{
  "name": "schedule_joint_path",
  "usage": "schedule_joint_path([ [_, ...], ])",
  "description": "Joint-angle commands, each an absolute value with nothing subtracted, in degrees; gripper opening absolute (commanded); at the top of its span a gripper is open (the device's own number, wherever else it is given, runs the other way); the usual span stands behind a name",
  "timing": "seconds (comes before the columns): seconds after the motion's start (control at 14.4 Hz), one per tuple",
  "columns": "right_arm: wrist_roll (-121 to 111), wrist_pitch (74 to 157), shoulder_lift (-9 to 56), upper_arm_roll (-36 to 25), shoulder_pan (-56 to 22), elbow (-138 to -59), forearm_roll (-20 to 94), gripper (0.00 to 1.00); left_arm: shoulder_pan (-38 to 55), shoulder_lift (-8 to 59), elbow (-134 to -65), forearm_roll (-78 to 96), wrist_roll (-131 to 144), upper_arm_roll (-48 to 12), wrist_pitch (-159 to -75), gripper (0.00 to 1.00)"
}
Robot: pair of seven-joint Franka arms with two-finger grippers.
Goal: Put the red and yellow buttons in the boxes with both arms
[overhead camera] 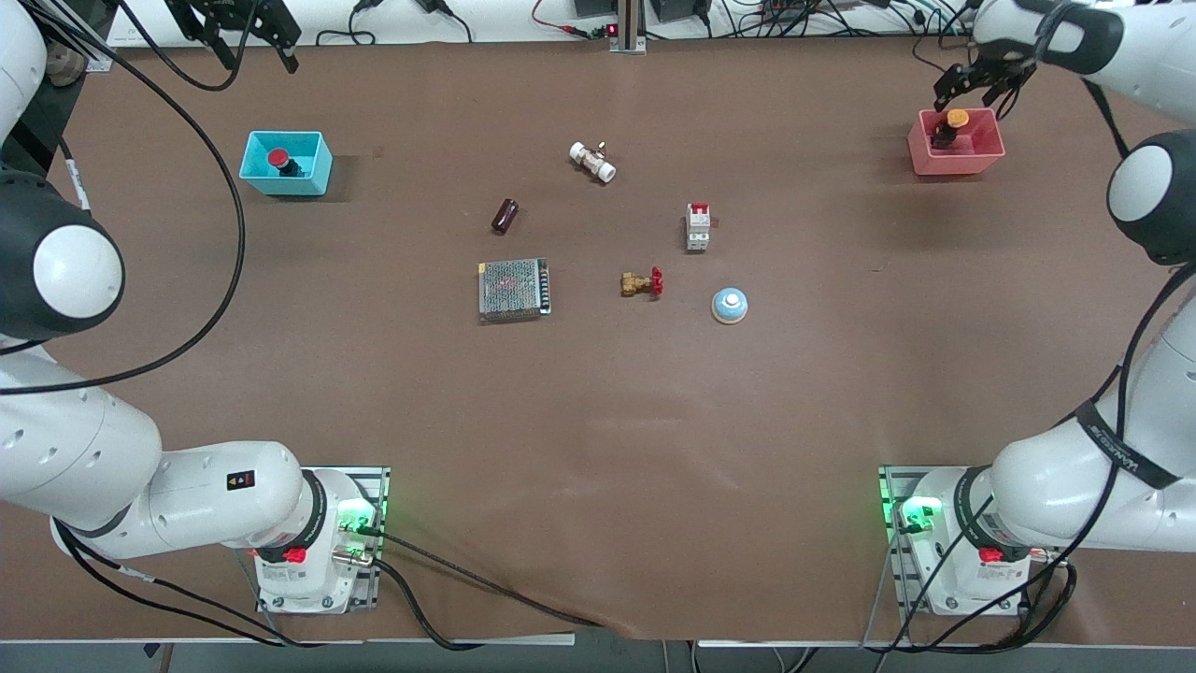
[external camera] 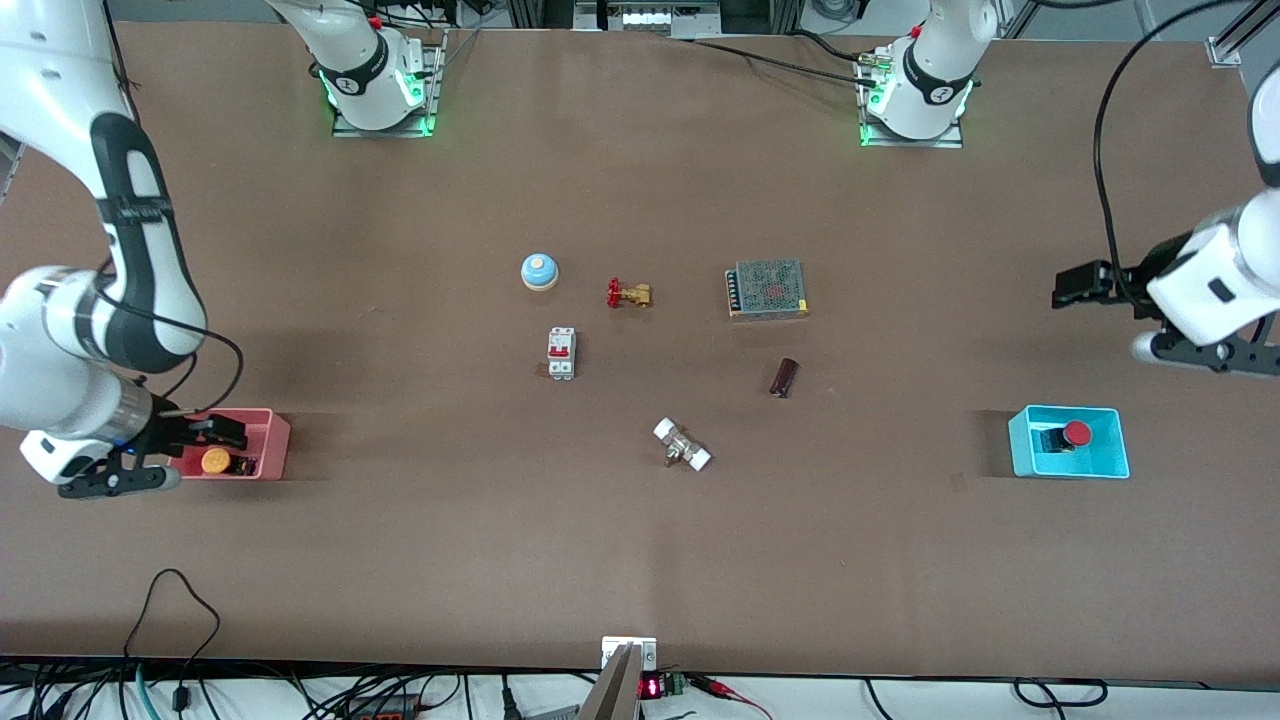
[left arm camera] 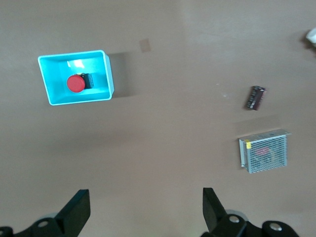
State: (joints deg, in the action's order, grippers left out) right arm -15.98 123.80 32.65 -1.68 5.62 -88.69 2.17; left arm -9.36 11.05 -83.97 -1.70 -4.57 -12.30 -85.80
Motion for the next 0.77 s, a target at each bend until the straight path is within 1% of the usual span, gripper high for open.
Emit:
schedule_joint_path([
  [0.0, -12.77, 115.87, 24.55, -1.58, 3.88, -90.09, 3.08, 1.0, -2.4, 4.5, -88.4, -1.59, -2.38, -6.37, -85.77, 1.0],
  [0.07, -9.35, 112.71, 21.91, -1.5, 3.17, -90.17, 3.08, 1.0, -1.24, 3.35, -89.81, -0.71, -2.29, -4.41, -87.96, 1.0],
  [0.21, -7.56, 105.59, 17.25, -1.49, 2.81, -90.09, 2.81, 1.0, -0.97, -1.2, -95.07, -0.79, -2.2, -3.87, -94.53, 1.0],
  [0.28, -7.65, 103.29, 15.31, -1.49, 2.73, -90.09, 2.55, 1.0, -1.4, -2.36, -97.45, -0.79, -2.89, -3.87, -95.88, 1.0],
  [0.42, -7.3, 99.16, 11.18, -1.41, 2.64, -90.26, 2.63, 1.0, -1.76, -3.51, -99.31, -0.79, -3.08, -3.87, -96.06, 1.0],
  [0.63, -6.25, 92.49, 6.17, -0.88, 1.85, -90.35, 2.11, 1.0, -1.41, -3.6, -99.23, -0.79, -3.08, -3.43, -95.54, 1.0],
  [0.7, -5.81, 89.94, 4.33, -0.88, 1.85, -91.74, 2.11, 1.0, -1.32, -3.6, -99.05, -0.79, -3.08, -3.34, -95.02, 1.0],
])
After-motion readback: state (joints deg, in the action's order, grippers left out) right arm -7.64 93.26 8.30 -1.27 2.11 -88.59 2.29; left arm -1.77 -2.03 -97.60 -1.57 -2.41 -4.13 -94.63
